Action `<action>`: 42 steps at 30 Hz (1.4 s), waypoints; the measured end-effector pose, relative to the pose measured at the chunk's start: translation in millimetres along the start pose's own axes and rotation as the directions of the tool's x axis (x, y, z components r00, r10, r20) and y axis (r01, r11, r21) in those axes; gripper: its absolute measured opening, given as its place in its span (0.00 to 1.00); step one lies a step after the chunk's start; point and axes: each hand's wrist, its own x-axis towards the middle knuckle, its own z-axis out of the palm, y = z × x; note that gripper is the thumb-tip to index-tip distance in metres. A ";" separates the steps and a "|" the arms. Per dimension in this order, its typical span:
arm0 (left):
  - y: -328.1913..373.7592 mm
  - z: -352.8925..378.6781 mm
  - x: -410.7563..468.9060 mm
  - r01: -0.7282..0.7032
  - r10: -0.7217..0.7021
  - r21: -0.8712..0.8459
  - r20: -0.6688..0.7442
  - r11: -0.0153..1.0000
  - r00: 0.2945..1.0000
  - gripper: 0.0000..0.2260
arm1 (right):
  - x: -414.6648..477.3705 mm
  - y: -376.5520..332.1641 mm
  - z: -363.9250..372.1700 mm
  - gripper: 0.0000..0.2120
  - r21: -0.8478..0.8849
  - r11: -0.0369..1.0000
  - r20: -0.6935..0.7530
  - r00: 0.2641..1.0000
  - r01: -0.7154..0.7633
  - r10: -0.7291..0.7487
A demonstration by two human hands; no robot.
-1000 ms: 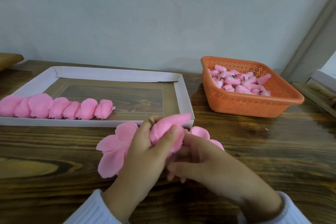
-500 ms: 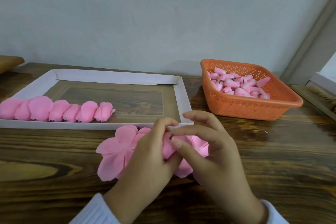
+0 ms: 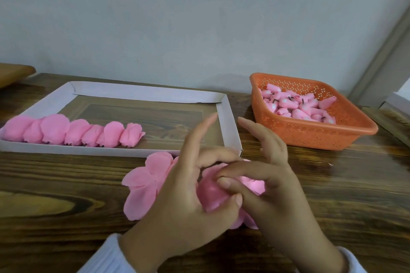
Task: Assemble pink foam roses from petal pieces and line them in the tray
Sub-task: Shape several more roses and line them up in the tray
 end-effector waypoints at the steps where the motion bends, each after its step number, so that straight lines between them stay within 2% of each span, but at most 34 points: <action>1: 0.4 -1.3 0.1 0.042 -0.040 -0.069 0.040 0.997 0.998 0.41 | 0.1 -0.2 -1.9 0.07 0.064 0.998 0.041 0.999 -0.019 0.016; 4: -0.5 -2.1 1.1 0.134 -0.109 -0.136 0.178 0.982 0.978 0.43 | 2.4 -0.3 -10.0 0.05 0.270 0.960 0.145 0.989 -0.077 0.039; 8: -3.1 5.6 0.7 0.184 -0.152 -0.121 0.233 0.976 0.961 0.39 | 3.0 2.1 -12.4 0.03 0.343 0.934 0.245 0.969 -0.103 0.017; 16: -12.4 8.4 1.5 0.276 -0.265 -0.055 0.157 0.960 0.951 0.35 | 1.7 2.9 -6.6 0.03 0.347 0.929 0.088 0.990 -0.131 0.107; 20: -12.1 13.2 1.3 0.289 -0.280 -0.076 0.103 0.954 0.954 0.31 | 0.4 1.9 -4.4 0.04 0.361 0.919 -0.001 0.986 -0.157 0.169; 24: -11.5 14.7 1.1 0.295 -0.290 -0.074 0.074 0.953 0.954 0.28 | 0.9 2.3 -3.7 0.00 0.372 0.908 -0.020 0.976 -0.192 0.215; 32: -10.5 13.7 -1.6 0.382 -0.369 -0.088 0.138 0.920 0.919 0.27 | 4.4 6.6 -8.5 0.04 0.352 0.904 -0.039 0.961 -0.243 0.273; 35: -10.8 11.3 -2.0 0.339 -0.342 0.050 0.097 0.939 0.935 0.26 | 6.3 7.5 -17.2 0.03 0.330 0.927 0.027 0.984 -0.176 0.177; 37: -13.5 10.9 -1.5 0.319 -0.329 0.140 0.056 0.937 0.943 0.28 | 6.1 8.9 -24.8 0.06 0.236 0.963 0.147 0.985 -0.128 0.095; 40: -19.1 11.9 -1.3 0.309 -0.326 0.196 0.060 0.930 0.943 0.35 | 7.8 11.0 -32.8 0.10 0.139 0.981 0.386 0.920 -0.134 0.071; 42: -22.3 13.4 -1.3 0.316 -0.337 0.222 0.064 0.922 0.939 0.38 | 8.7 12.4 -34.1 0.13 0.123 0.982 0.460 0.885 -0.142 0.070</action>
